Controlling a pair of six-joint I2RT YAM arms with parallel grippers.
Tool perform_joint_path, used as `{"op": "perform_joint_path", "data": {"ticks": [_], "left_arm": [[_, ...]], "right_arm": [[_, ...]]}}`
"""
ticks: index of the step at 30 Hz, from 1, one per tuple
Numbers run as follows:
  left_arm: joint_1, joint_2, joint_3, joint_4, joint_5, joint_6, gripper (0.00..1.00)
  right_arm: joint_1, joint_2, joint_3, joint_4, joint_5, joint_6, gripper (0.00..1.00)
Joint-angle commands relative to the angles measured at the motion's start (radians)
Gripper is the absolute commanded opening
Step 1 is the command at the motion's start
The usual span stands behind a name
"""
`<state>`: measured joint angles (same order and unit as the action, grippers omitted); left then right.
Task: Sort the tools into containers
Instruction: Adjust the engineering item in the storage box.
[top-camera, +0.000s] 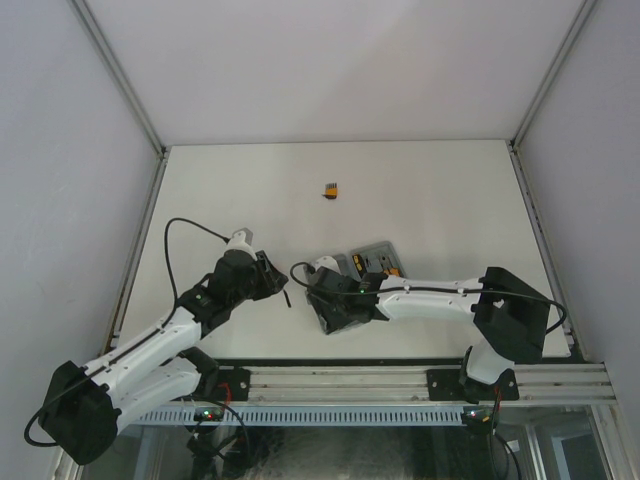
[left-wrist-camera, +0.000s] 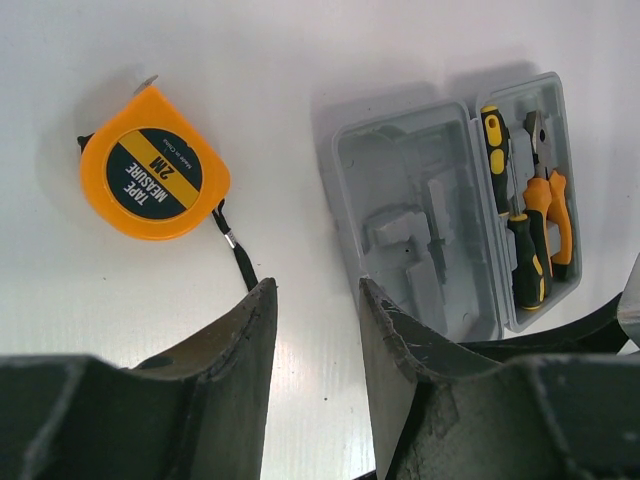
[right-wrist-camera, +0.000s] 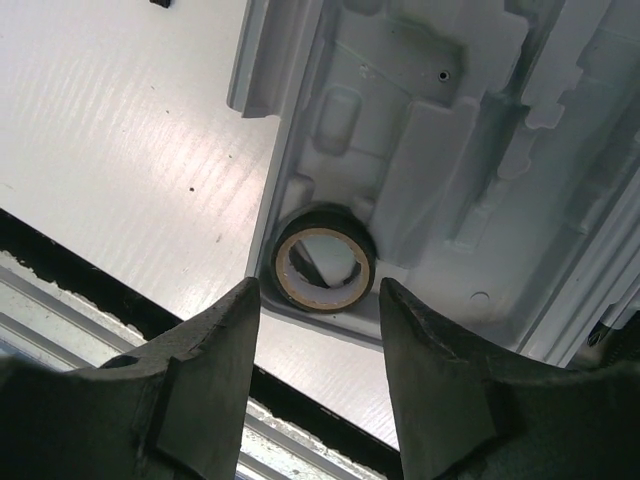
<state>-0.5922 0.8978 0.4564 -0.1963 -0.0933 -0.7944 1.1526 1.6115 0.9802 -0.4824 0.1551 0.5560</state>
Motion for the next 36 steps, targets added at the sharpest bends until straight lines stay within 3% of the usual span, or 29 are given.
{"op": "perform_joint_path", "data": {"ticks": [1,36], "left_arm": [[0.006,0.000,-0.016,0.044,0.016,-0.005,0.43],[0.006,0.022,-0.021,0.065,0.032,-0.006,0.42]], "right_arm": [[-0.001,-0.003,0.047,0.040,0.001,-0.024,0.50],[0.011,0.063,0.067,0.002,-0.019,-0.028,0.46]]}}
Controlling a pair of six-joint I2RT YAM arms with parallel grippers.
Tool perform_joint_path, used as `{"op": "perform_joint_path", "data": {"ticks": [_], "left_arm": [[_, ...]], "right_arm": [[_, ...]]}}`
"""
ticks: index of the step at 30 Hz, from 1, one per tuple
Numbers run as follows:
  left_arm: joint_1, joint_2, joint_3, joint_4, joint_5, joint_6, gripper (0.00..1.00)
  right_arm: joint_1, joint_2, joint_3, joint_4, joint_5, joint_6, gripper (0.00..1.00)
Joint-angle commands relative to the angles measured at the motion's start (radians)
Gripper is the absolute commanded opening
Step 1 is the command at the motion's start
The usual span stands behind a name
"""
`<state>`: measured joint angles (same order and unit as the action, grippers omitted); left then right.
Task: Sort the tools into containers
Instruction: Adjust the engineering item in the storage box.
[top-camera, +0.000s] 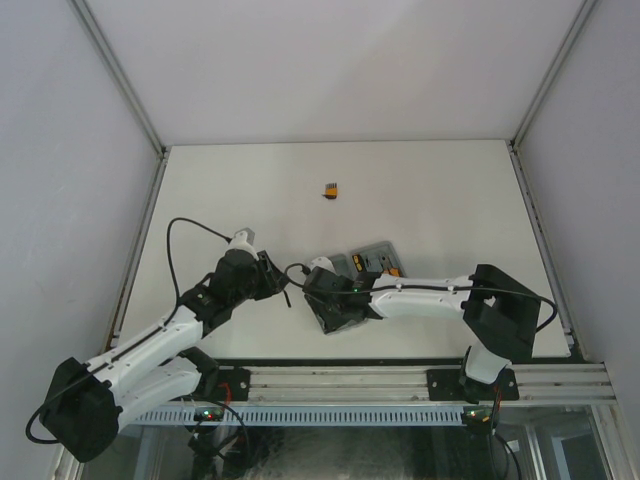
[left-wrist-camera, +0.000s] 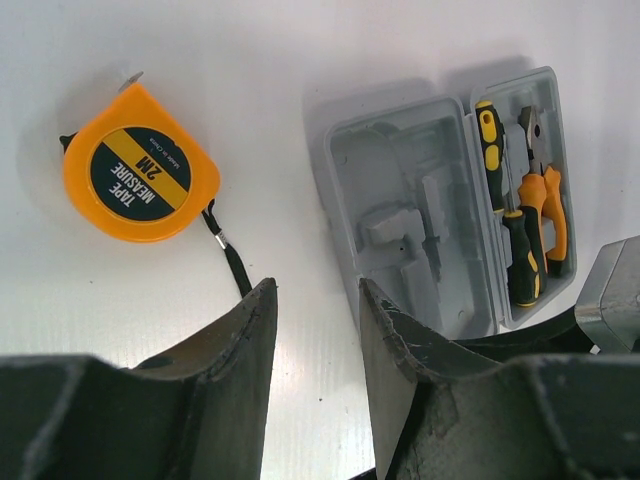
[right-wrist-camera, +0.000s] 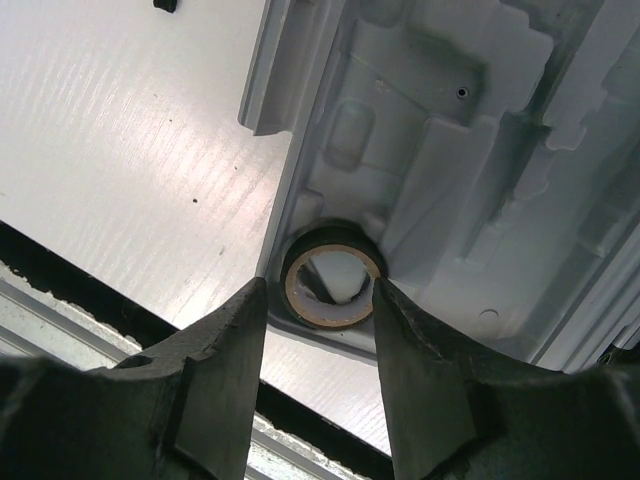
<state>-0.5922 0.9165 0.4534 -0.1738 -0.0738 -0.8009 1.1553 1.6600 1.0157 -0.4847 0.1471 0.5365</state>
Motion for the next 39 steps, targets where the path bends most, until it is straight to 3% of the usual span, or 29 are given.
{"op": "perform_joint_path", "data": {"ticks": [1,15,22,29,39], "left_arm": [[0.006,0.005,-0.018,0.043,0.012,-0.001,0.42],[0.005,-0.001,-0.018,0.043,0.017,0.007,0.42],[-0.006,-0.041,-0.027,0.028,0.055,0.025,0.41],[-0.181,-0.053,-0.005,-0.012,-0.025,0.006,0.36],[-0.352,0.104,0.049,0.028,-0.027,-0.032,0.26]], "right_arm": [[0.009,0.013,0.032,0.005,-0.011,-0.008,0.46],[0.013,-0.089,0.052,-0.018,0.047,-0.025,0.46],[-0.017,-0.101,0.024,-0.013,0.067,0.017,0.41],[-0.075,-0.167,-0.077,0.091,0.004,0.076,0.36],[-0.174,-0.271,-0.277,0.282,-0.154,0.147,0.31]]}}
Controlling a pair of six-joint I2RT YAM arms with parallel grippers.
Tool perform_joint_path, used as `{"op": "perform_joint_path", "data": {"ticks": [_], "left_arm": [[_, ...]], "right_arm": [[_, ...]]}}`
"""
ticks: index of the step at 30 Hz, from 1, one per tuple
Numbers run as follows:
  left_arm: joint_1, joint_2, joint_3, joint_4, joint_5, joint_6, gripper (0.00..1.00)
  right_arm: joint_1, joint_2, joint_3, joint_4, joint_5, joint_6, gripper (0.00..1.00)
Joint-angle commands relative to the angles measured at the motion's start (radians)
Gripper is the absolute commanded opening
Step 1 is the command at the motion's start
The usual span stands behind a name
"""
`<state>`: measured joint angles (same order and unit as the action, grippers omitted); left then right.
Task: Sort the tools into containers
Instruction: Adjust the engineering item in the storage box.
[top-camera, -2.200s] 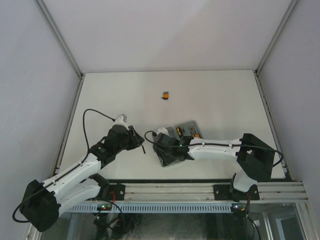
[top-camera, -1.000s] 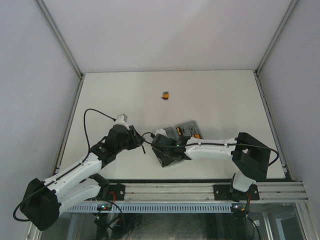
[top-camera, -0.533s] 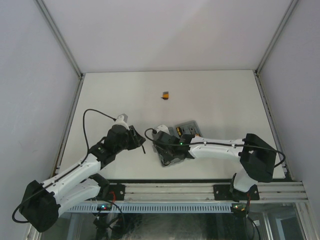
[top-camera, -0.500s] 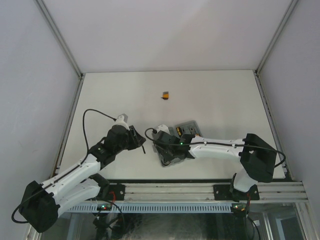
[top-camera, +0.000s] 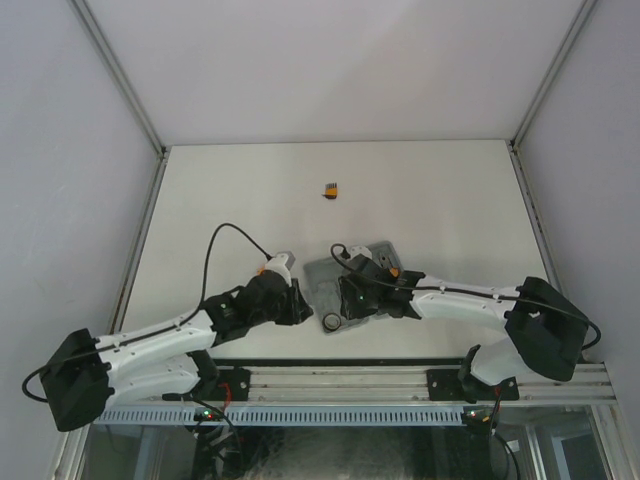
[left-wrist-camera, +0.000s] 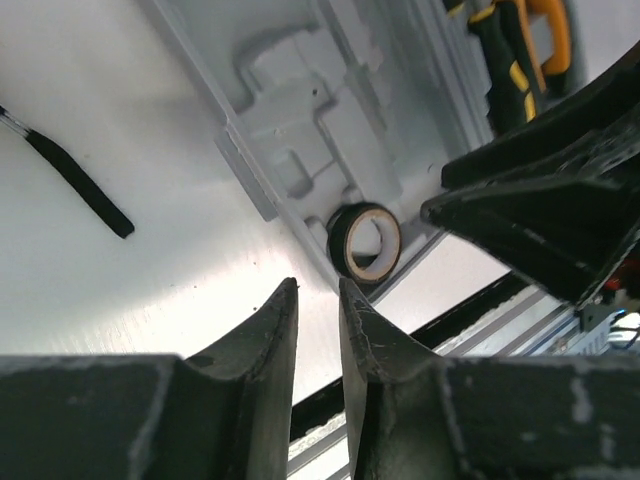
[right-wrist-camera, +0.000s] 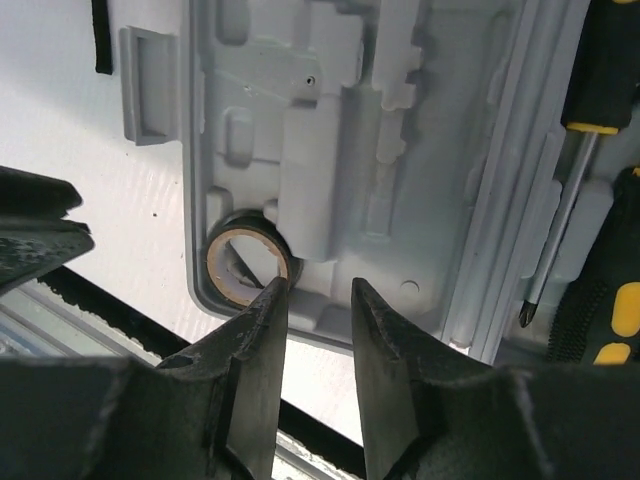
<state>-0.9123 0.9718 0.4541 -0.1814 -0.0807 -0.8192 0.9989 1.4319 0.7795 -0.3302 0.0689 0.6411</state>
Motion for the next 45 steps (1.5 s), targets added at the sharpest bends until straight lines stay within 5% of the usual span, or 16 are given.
{"op": "perform_joint_path", "data": {"ticks": [1,13,22,45], "left_arm": [[-0.039,0.068,0.058,0.035,-0.013,-0.008,0.26],[-0.061,0.159,0.139,0.005,0.041,0.088,0.25],[-0.065,0.225,0.175,-0.003,0.061,0.116,0.25],[-0.075,0.292,0.210,-0.009,0.078,0.143,0.25]], "right_arm": [[-0.022,-0.048,-0.057,0.143,-0.089,0.046,0.31],[-0.070,-0.089,-0.150,0.280,-0.184,0.069,0.28],[-0.082,-0.064,-0.150,0.283,-0.193,0.065,0.18],[-0.088,0.005,-0.150,0.306,-0.216,0.058,0.14]]}}
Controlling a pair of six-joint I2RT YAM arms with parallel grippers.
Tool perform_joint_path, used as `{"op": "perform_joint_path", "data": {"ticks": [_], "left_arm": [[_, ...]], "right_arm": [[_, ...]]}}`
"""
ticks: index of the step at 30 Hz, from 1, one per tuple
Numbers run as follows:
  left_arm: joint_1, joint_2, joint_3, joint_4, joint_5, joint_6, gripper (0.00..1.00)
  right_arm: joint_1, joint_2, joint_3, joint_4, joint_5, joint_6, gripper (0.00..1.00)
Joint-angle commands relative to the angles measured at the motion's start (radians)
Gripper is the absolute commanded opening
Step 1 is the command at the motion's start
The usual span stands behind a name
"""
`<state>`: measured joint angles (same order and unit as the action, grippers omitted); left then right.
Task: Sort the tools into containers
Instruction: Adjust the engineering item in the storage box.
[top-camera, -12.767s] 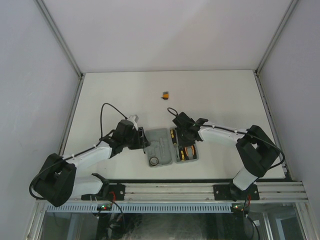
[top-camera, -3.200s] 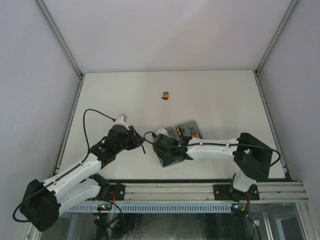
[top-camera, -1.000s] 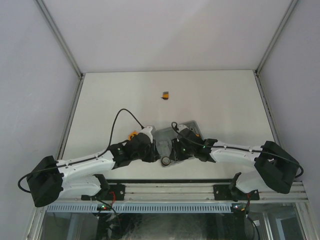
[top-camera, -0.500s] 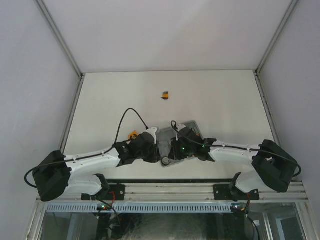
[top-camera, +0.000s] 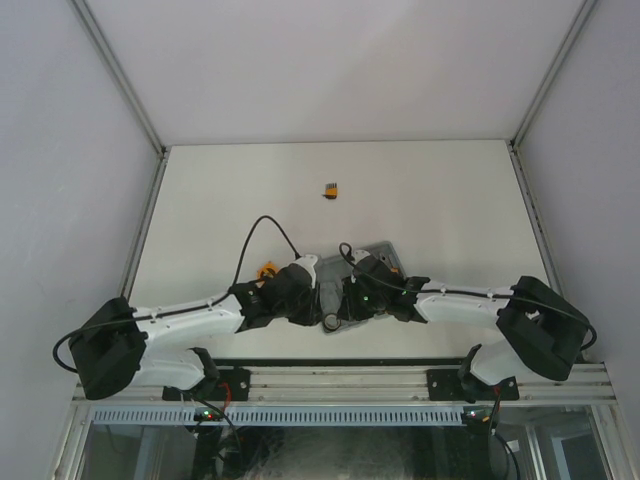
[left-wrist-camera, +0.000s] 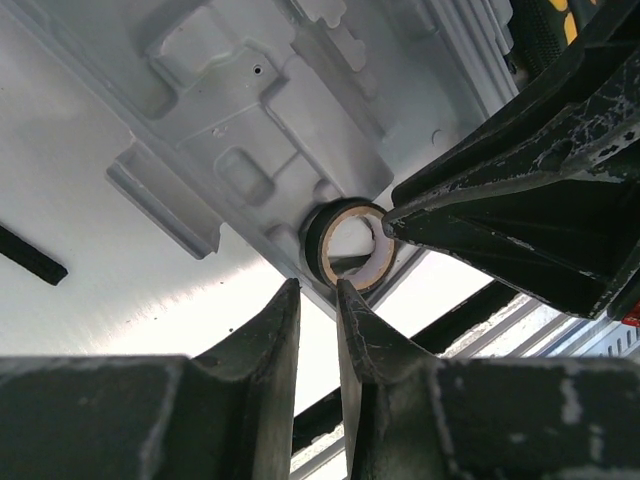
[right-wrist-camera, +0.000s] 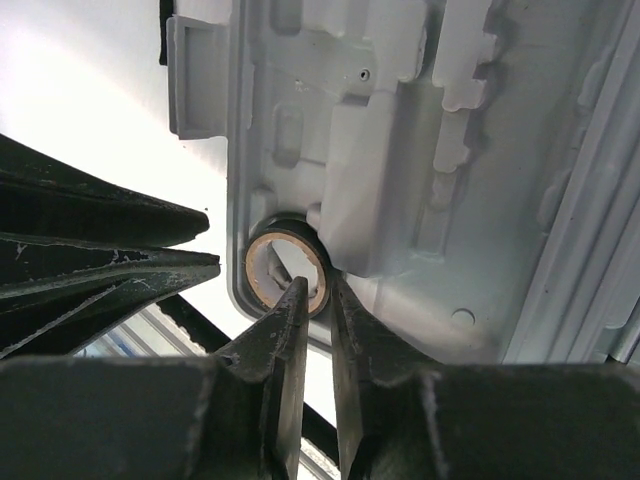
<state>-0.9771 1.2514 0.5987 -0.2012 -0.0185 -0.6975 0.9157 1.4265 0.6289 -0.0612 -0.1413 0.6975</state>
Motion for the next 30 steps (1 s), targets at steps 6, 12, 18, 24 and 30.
{"op": "perform_joint_path", "data": {"ticks": [6,12,18,24,30], "left_arm": [[-0.013,0.031,0.074,0.012,0.023,0.021,0.25],[-0.020,0.047,0.084,0.016,0.026,0.021,0.25],[-0.025,0.071,0.085,0.026,0.029,0.013,0.25],[-0.028,0.078,0.082,0.022,0.020,0.010,0.25],[-0.029,0.096,0.089,0.022,0.025,0.013,0.23]], "right_arm": [[-0.005,0.027,0.001,0.034,-0.005,0.000,0.12],[-0.002,0.039,0.002,0.039,-0.011,-0.001,0.08],[-0.001,0.047,0.000,0.046,-0.017,-0.004,0.02],[-0.001,0.048,0.002,0.046,-0.015,-0.007,0.00],[-0.001,0.050,0.001,0.045,-0.013,-0.007,0.00]]}}
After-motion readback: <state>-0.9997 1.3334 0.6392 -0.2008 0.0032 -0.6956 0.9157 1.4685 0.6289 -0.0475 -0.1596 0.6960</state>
